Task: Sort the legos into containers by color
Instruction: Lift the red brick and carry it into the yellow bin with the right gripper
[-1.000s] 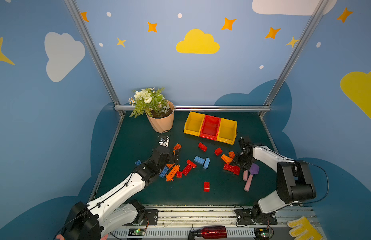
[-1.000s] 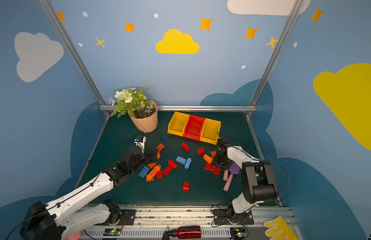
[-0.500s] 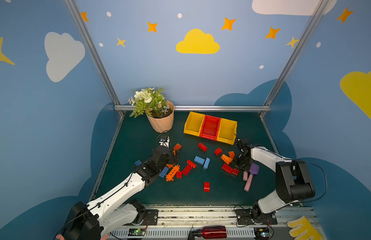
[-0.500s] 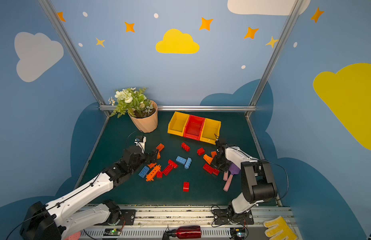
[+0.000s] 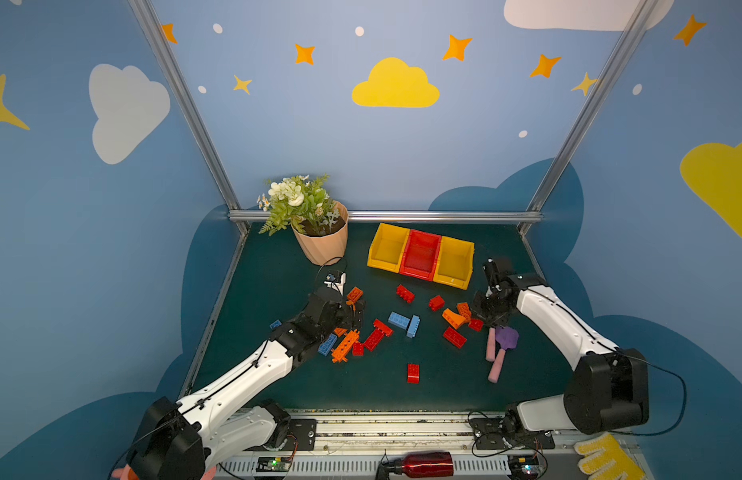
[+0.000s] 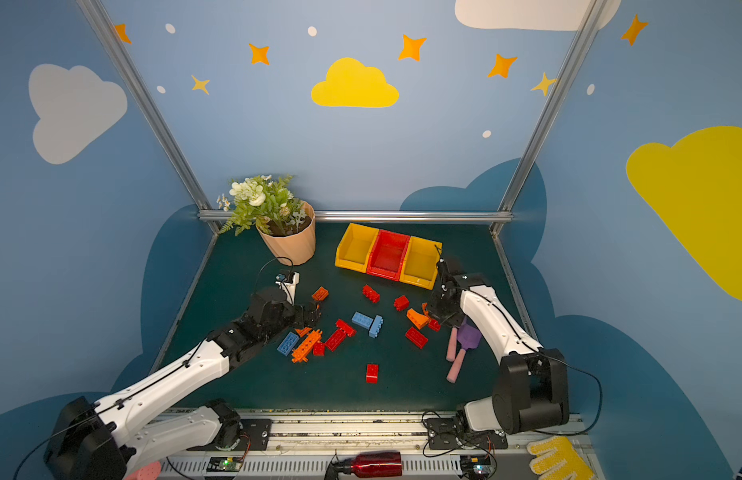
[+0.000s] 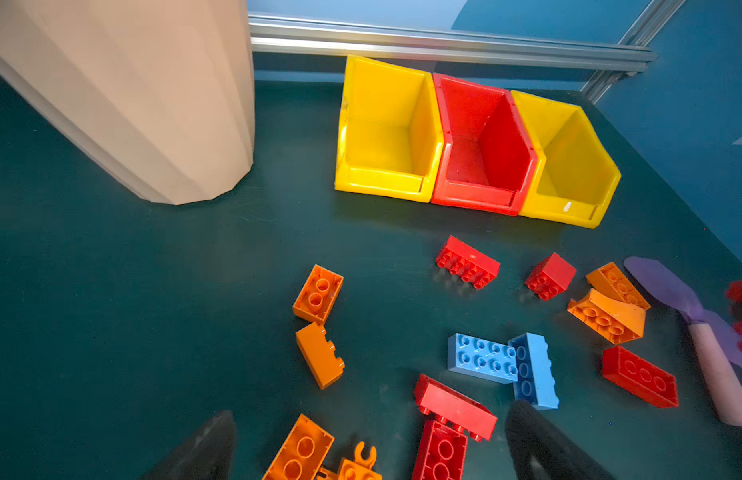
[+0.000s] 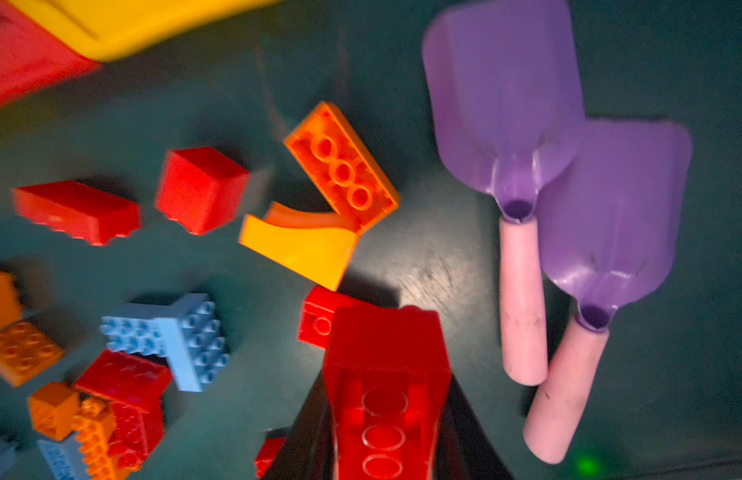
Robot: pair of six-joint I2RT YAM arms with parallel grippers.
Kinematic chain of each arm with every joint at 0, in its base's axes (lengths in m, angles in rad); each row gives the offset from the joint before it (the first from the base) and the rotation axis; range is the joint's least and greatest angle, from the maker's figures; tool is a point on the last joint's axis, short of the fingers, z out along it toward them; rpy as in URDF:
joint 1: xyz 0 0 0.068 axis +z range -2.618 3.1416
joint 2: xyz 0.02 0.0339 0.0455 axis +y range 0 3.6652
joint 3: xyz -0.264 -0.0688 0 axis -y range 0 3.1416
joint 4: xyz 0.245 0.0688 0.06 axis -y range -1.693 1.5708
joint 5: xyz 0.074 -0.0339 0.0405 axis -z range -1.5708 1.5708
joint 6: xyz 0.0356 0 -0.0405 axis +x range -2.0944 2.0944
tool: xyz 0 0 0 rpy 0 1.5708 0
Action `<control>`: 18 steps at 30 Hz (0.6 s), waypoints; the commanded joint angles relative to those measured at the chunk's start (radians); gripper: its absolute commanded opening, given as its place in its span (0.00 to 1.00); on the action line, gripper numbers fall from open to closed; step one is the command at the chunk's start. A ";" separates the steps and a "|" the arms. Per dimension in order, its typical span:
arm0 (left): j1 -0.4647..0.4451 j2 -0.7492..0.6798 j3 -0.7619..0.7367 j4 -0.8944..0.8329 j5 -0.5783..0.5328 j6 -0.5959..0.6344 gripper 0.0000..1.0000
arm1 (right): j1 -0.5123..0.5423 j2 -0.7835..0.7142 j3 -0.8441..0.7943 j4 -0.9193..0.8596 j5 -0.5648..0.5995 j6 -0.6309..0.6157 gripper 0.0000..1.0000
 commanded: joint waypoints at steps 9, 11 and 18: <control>-0.009 0.185 0.228 -0.005 0.110 -0.021 1.00 | -0.048 0.411 0.463 0.071 -0.031 -0.163 0.22; -0.011 0.210 0.262 -0.021 0.121 -0.018 1.00 | -0.053 0.478 0.528 0.080 -0.024 -0.181 0.22; -0.016 0.236 0.307 -0.079 0.094 0.005 1.00 | -0.058 0.688 0.759 0.084 -0.069 -0.226 0.24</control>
